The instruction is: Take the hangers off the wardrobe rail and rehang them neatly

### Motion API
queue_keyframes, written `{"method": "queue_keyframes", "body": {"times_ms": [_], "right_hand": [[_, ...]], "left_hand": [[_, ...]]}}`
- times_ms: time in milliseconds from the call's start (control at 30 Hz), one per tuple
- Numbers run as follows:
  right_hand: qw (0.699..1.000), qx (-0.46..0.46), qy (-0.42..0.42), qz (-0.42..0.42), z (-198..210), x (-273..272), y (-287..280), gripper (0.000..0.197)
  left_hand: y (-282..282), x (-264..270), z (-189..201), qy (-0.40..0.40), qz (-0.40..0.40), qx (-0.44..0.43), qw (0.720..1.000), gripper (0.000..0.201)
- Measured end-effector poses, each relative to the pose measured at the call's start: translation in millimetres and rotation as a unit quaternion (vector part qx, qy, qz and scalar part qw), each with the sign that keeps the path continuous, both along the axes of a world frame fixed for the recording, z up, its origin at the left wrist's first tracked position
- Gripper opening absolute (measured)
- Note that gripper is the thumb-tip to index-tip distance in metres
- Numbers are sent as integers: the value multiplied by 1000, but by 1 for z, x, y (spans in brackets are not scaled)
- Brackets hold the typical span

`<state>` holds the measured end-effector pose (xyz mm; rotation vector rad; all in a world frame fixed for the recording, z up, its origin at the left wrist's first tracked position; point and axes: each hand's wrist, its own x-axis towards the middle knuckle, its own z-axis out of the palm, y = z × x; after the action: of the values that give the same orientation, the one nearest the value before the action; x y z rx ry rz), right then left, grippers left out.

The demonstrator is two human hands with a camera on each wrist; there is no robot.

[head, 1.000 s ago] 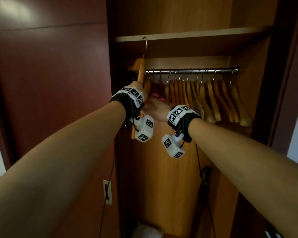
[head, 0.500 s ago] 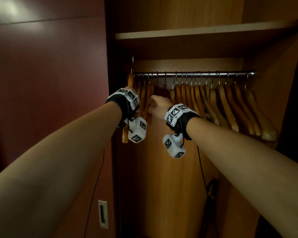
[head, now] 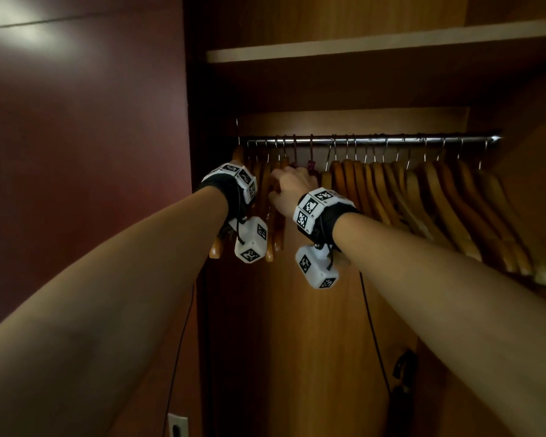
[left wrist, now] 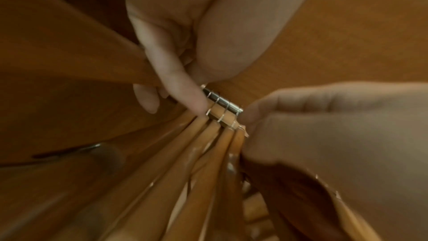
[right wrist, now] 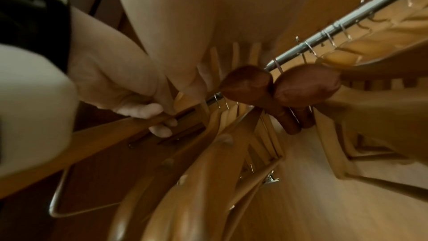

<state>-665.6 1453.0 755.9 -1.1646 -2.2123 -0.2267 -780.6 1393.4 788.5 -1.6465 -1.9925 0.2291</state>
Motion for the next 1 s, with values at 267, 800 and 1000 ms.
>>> {"method": "queue_keyframes", "body": {"times_ms": [267,800,1000], "right_hand": [[995,-45,-83,14,8,-1,48,53],[990,-27,-120,62,-2,5,77,48],[991,-25,-115,59,-6,10,76,46]], "left_hand": [[31,1,9,-7,57,-25,998,44],[65,-3,-6,63,134,-51,988,48],[50,4,-7,73,126,-33,989,48]]}}
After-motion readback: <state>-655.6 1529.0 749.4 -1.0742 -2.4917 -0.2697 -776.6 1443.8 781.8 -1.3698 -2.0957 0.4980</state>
